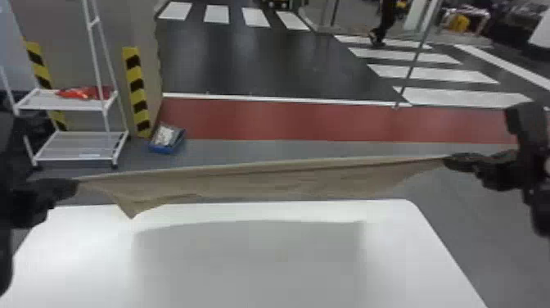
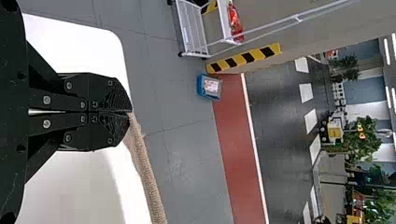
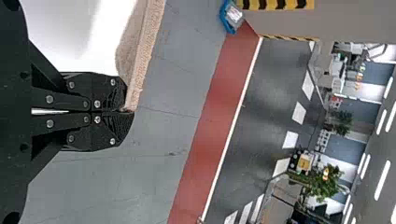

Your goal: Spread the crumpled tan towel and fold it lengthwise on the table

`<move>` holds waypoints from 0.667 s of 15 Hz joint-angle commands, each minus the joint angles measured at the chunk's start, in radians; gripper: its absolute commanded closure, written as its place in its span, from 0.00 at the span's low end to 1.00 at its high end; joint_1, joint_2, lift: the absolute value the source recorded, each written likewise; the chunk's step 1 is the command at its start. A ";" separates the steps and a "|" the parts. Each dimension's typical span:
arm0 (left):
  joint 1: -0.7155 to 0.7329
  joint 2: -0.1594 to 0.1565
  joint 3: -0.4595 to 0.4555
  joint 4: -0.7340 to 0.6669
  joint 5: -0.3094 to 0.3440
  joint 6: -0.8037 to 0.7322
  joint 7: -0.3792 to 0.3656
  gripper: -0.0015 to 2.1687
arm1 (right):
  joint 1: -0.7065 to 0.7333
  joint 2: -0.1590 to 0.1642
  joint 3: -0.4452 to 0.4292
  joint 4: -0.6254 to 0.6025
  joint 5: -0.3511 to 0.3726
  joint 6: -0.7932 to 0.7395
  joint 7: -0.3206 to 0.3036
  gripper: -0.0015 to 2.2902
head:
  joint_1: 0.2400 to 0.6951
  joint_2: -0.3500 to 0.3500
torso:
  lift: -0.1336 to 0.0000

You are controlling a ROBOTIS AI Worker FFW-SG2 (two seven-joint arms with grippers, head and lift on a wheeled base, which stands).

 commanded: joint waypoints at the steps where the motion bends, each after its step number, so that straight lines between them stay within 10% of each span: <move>1: 0.220 -0.002 0.073 -0.109 0.077 -0.141 -0.002 0.85 | 0.237 0.011 -0.059 -0.108 -0.043 -0.124 0.007 0.80 | 0.82 0.24 | 1.00; 3: 0.357 -0.002 0.106 -0.117 0.108 -0.260 0.006 0.85 | 0.398 0.037 -0.104 -0.131 -0.067 -0.281 0.007 0.80 | 1.00 0.23 | 1.00; 10: 0.558 -0.002 0.178 -0.011 0.105 -0.478 -0.024 0.85 | 0.639 0.052 -0.190 -0.073 -0.089 -0.575 0.078 0.80 | 1.00 0.21 | 1.00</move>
